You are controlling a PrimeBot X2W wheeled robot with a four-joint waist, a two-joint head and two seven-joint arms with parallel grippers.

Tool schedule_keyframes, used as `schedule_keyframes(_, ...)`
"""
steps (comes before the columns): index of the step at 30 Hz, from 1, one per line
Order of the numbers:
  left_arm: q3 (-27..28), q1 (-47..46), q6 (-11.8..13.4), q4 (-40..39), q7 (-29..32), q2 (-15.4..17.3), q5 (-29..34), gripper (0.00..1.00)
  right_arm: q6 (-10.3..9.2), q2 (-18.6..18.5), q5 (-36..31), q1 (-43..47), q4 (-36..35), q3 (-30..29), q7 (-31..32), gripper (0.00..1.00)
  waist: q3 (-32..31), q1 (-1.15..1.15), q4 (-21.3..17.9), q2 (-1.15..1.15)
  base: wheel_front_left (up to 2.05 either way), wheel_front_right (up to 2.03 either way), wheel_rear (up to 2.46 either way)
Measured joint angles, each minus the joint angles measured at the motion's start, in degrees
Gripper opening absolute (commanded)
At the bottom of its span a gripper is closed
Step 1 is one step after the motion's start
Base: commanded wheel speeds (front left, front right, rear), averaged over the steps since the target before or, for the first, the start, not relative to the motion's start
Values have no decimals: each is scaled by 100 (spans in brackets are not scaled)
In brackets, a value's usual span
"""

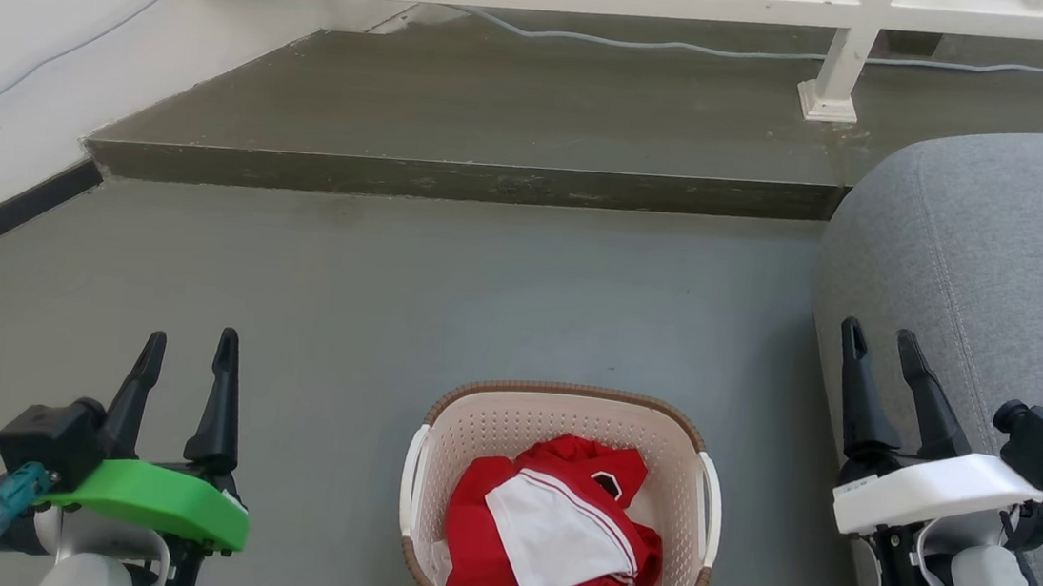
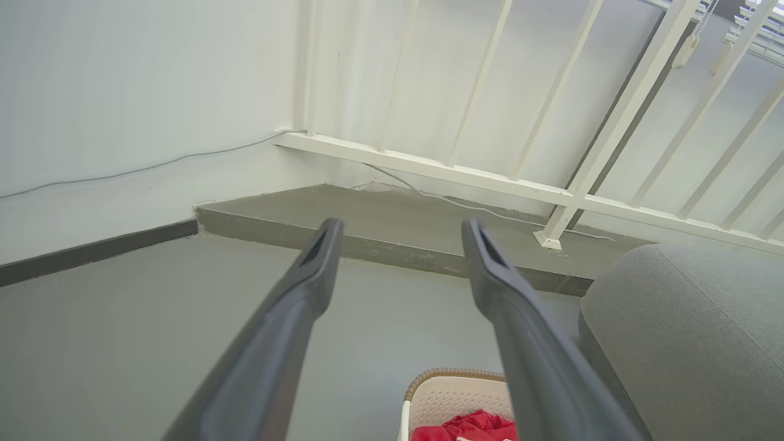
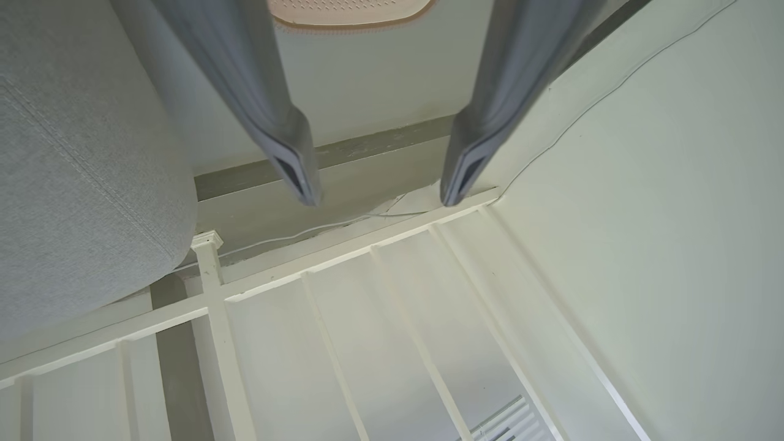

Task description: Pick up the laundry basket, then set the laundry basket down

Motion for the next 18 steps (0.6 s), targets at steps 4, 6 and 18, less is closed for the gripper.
schedule_keyframes(4,-9,-1,0,-19,-81,-8,316,100,1,8,-313,0,1,14,-87,100,-2,0,-3,0,0,0,0)
schedule_keyframes(6,-13,-1,-1,-25,-90,-9,509,100,1,16,-492,-1,1,20,-119,100,-3,0,-8,0,0,0,0)
schedule_keyframes(18,-13,-15,-2,-59,-255,-16,1014,100,3,47,-992,-57,7,20,-267,100,-4,0,-25,0,0,0,0)
